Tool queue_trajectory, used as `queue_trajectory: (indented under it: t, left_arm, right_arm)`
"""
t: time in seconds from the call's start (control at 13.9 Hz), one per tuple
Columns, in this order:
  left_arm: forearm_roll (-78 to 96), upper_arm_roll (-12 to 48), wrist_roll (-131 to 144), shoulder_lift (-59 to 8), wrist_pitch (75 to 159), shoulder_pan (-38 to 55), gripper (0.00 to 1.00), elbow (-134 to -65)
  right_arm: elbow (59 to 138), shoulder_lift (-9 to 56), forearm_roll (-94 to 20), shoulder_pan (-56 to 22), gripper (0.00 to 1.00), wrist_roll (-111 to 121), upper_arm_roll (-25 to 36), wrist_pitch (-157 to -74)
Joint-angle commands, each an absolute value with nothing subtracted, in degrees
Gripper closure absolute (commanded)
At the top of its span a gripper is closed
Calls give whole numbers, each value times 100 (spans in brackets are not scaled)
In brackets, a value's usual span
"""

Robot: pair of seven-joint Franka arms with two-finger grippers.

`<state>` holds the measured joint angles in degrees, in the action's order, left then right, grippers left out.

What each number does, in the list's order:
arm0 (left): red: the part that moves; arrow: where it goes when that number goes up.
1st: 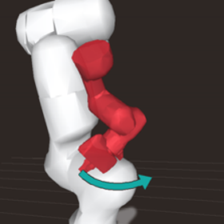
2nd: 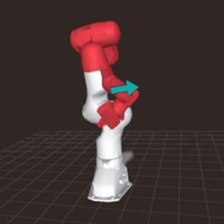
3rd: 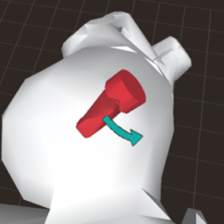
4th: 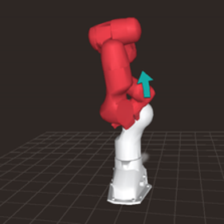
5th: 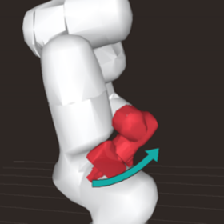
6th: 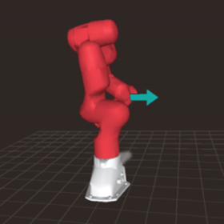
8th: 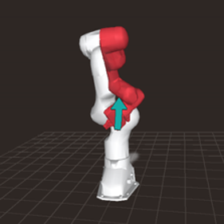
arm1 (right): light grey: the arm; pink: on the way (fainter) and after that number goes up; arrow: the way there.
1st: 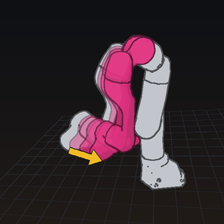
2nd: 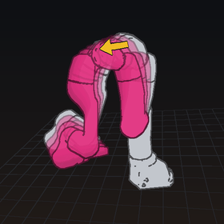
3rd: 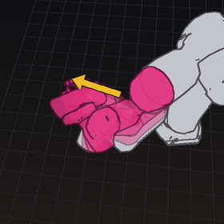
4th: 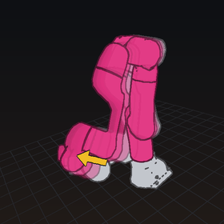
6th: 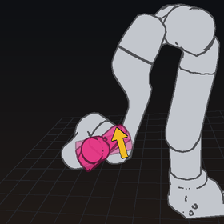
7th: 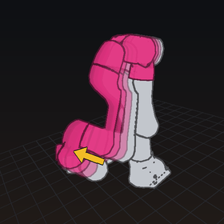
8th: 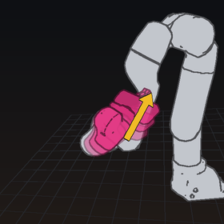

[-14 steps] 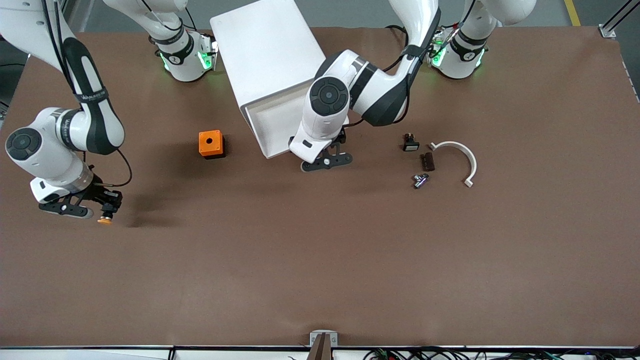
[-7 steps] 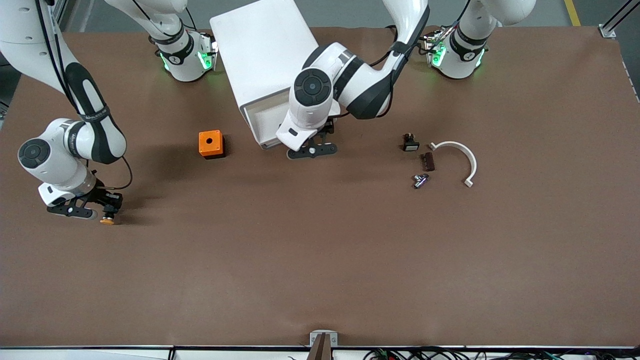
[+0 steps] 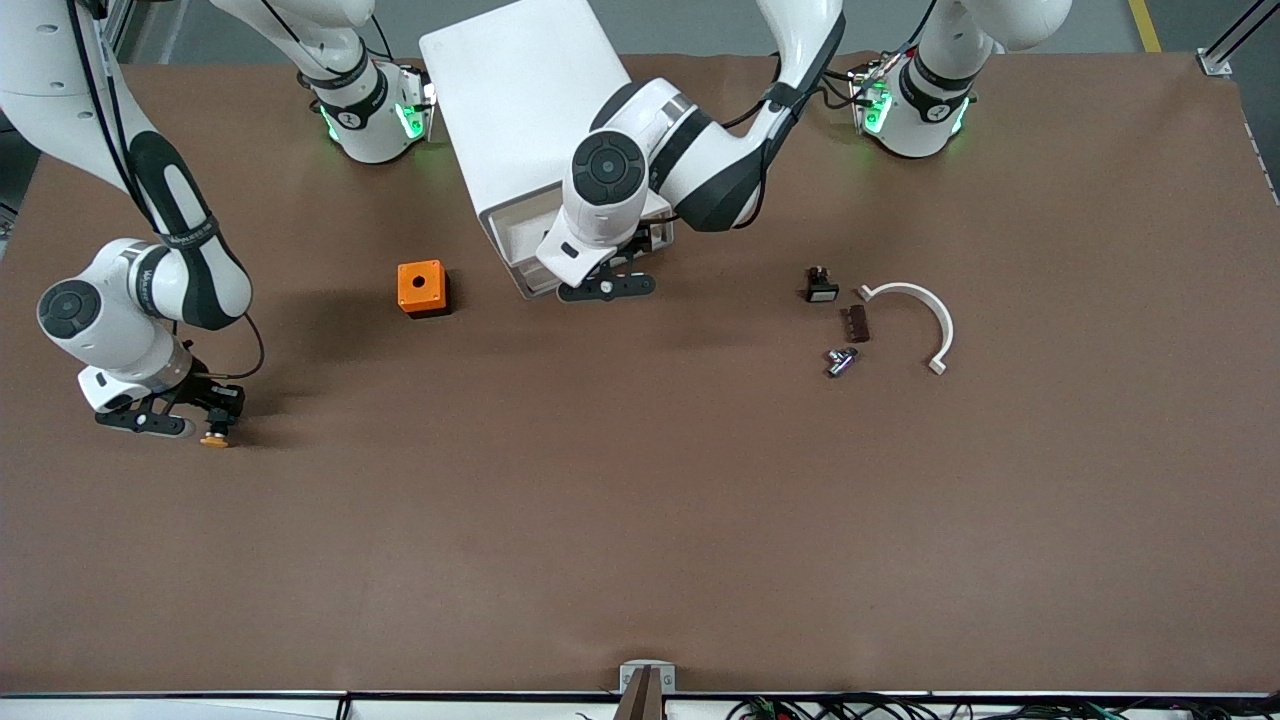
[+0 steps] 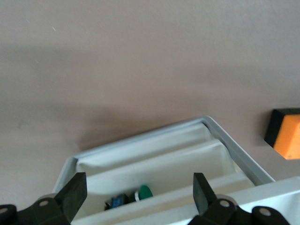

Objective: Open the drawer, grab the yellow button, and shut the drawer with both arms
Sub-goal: 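Set the yellow button on the table and open the right gripper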

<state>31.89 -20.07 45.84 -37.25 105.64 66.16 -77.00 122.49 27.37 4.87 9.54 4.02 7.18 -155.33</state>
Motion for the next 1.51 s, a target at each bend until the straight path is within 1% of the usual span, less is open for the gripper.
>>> queue_trajectory:
  t: [0.0,0.07,0.14,0.36,0.5,0.72,0.86,1.22,1.44]
  left_arm:
    - [3515,-1978,4544,-3656,10582,6653,0,-7743]
    - [3524,-1943,4544,-3648,10582,6662,0,-7743]
    - [3533,-1890,4544,-3647,10582,6653,0,-7743]
    - [3595,-1855,4544,-3647,10582,6653,0,-7796]
    - [3604,-1758,4544,-3639,10582,6653,0,-7901]
    - [3604,-1714,4535,-3586,10582,6662,0,-8068]
    - [3604,-1688,4544,-3542,10582,6662,0,-8156]
    - [3604,-1547,4535,-3402,10582,6662,0,-8411]
    - [3604,-1425,4535,-3358,10582,6662,0,-8499]
  right_arm:
    - [12190,2760,606,1125,90,553,589,-15565]
    - [12182,2760,606,1134,31,580,589,-15565]
    - [12182,2760,580,1177,0,580,571,-15565]
    - [12164,2681,571,1125,0,580,562,-15461]
    - [12086,2497,571,1055,0,571,545,-15093]
    - [11639,2084,563,853,0,510,545,-13803]
    - [11147,1899,510,721,0,492,545,-12828]
    - [9496,1890,105,571,0,475,545,-10498]
    - [8695,1881,97,493,0,475,536,-9530]
